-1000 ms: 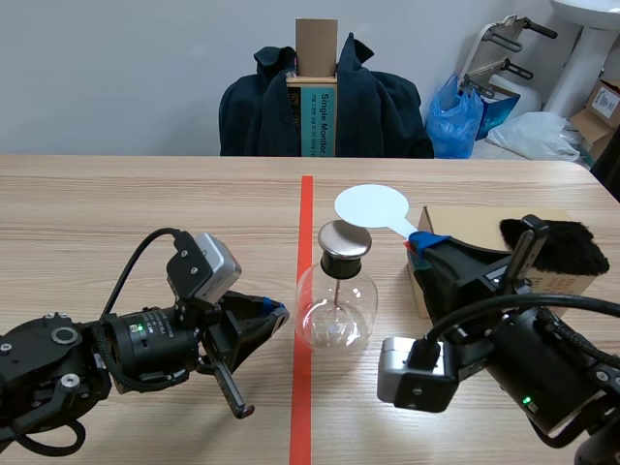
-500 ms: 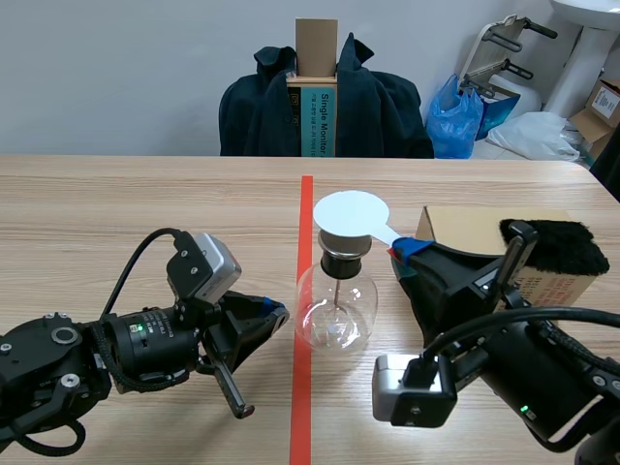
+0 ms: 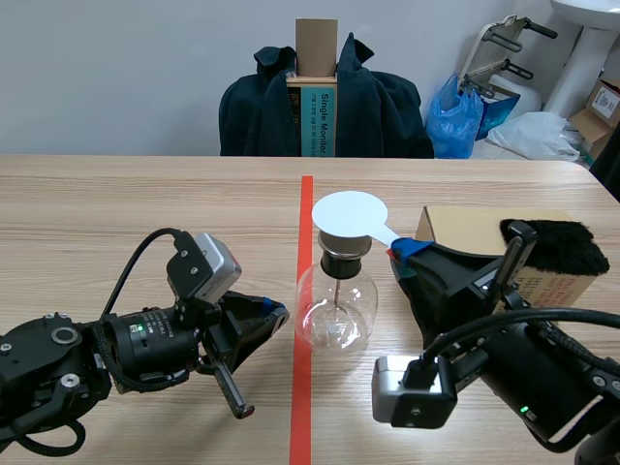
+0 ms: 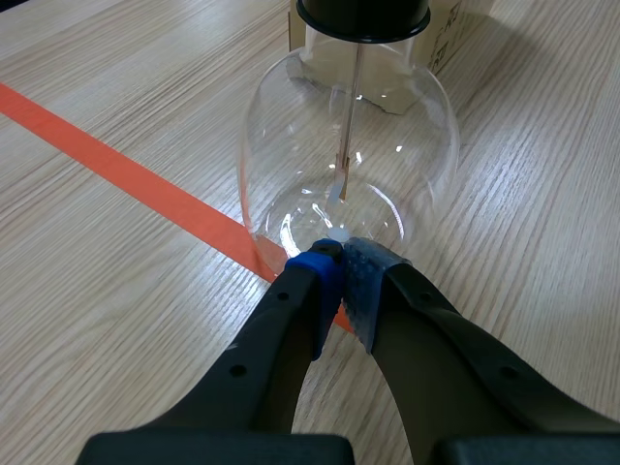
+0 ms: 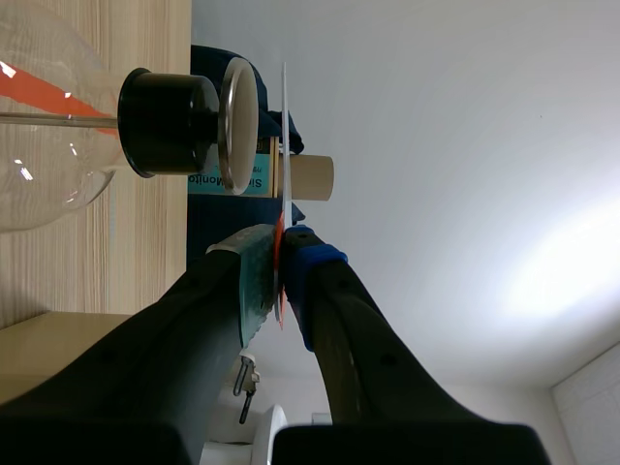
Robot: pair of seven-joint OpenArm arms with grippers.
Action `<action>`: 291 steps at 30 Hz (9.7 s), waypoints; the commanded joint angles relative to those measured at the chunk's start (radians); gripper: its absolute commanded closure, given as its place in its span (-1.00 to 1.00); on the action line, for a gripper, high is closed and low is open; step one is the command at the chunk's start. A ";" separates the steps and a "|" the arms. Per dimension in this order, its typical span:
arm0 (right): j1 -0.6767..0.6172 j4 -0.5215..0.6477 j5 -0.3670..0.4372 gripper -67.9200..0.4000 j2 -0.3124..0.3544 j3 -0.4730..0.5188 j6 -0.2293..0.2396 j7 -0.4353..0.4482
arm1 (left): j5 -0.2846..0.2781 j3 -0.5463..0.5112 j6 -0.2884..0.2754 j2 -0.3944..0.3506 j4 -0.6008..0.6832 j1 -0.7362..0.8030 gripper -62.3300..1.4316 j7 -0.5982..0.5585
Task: Do the electroscope experiment.
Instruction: 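Hold the plate still at the electroscope, then move the plate toward and away from the electroscope, then put the plate down on the right, then return to the home posture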
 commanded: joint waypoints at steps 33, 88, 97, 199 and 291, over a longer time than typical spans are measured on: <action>0.004 0.017 0.008 0.97 0.008 0.006 -0.011 -0.027 | -0.007 -0.009 -0.001 0.007 0.015 -0.008 0.90 -0.017; 0.004 0.017 0.000 0.97 0.008 0.006 -0.008 -0.029 | -0.007 -0.009 -0.001 0.007 0.015 -0.008 0.90 -0.017; 0.004 0.017 0.000 0.97 0.007 0.006 -0.008 0.008 | -0.007 -0.009 -0.001 0.007 0.015 -0.008 0.90 -0.017; 0.003 0.017 0.000 0.97 0.008 0.007 -0.008 -0.376 | -0.007 -0.009 -0.001 0.008 0.015 -0.008 0.90 -0.017; -0.453 0.377 1.498 -1.00 0.304 0.170 0.116 -0.164 | -0.014 -0.580 -0.005 -0.277 0.862 0.776 -1.00 0.014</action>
